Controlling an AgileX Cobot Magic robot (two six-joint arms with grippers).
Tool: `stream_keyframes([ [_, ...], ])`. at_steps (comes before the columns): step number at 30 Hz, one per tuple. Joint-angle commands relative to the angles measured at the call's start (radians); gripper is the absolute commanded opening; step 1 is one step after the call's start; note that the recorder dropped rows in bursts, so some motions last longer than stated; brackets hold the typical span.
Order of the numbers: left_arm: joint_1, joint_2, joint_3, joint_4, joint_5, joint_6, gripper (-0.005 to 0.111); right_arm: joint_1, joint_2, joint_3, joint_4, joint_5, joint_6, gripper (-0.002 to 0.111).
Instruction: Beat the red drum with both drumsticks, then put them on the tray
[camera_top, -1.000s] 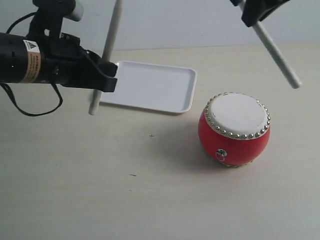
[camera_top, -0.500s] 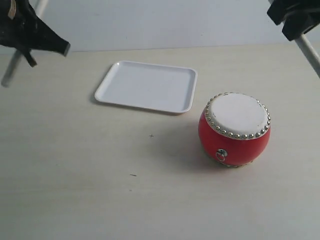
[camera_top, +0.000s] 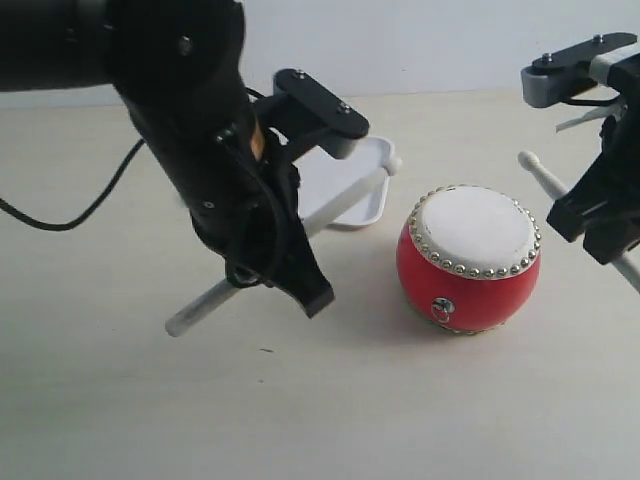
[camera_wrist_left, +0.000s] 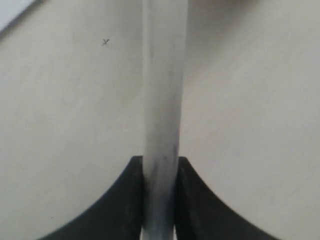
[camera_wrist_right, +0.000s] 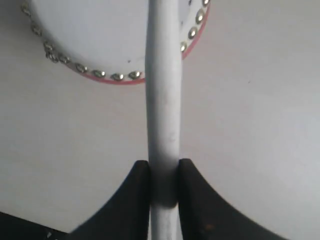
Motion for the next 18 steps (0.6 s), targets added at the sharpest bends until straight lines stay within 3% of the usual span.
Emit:
stream_keyframes([
  [1,-0.032,0.083,-0.104,0.021,0.036,0.006,0.0,-0.001,-0.042,0.081,0.027,-0.004,0.016,0.0],
  [5,-0.046,0.144,-0.179,0.021,0.049,0.006,0.0,-0.001,-0.051,0.129,0.058,-0.004,0.045,0.0],
  [18,-0.048,0.227,-0.179,-0.036,-0.023,0.006,0.0,-0.001,-0.049,0.129,0.054,-0.004,0.043,0.0],
])
